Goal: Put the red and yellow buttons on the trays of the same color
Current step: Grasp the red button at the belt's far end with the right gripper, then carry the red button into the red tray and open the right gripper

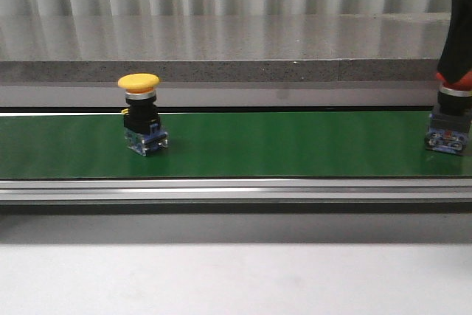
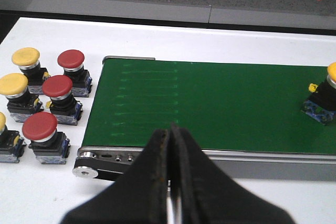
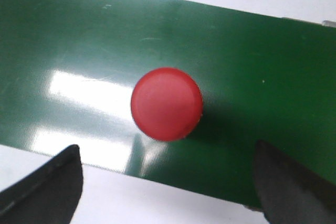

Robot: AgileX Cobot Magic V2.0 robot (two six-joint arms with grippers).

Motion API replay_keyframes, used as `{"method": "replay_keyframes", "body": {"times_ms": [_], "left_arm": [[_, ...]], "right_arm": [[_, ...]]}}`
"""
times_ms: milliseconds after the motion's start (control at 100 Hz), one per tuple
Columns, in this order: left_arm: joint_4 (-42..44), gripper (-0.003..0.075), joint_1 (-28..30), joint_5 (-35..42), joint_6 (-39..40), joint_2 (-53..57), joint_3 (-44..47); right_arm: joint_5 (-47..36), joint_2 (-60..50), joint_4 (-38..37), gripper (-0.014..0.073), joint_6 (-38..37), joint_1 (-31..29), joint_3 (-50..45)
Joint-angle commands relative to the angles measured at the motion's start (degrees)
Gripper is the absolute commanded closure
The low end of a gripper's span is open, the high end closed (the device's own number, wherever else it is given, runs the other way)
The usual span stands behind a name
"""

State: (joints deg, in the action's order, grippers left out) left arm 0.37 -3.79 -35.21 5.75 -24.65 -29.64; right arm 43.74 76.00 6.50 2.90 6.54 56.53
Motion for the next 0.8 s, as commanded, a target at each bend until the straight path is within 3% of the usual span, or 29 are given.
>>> {"method": "replay_keyframes", "body": {"times_ms": [0,290,380,550,600,790], "left_arm": [[-0.37,0.074,-0.42,4.26,0.04,-0.16,-1.48],[-0.37,0.074,-0.42,4.26,0.04,-0.16,-1.48],[-0.37,0.074,-0.42,4.26,0.04,-0.16,-1.48],[-0.37,0.074,-0.42,4.26,0.04,-0.16,-1.48],[-0.37,0.074,-0.42,4.26,0.04,-0.16,-1.48],[-0.37,0.074,-0.42,4.26,0.04,-0.16,-1.48]], "right_arm": [[-3.55,1.67,-1.67,-0.0052,0.76,-0.18,2.9],[-3.5,8.96,-2.43,-0.0041,0.76,-2.1,7.13],[-2.56,9.83,-2.43,0.0064,0.64,-2.99,7.25],[0.55,9.88,-2.43,0.0407,0.42,-5.37,8.66],[1.56,9.83,-2.43,0.0447,0.41,-6.2,9.72],[2.13,9.83,-2.43,0.0449,0.41,-10.7,15.03]]}}
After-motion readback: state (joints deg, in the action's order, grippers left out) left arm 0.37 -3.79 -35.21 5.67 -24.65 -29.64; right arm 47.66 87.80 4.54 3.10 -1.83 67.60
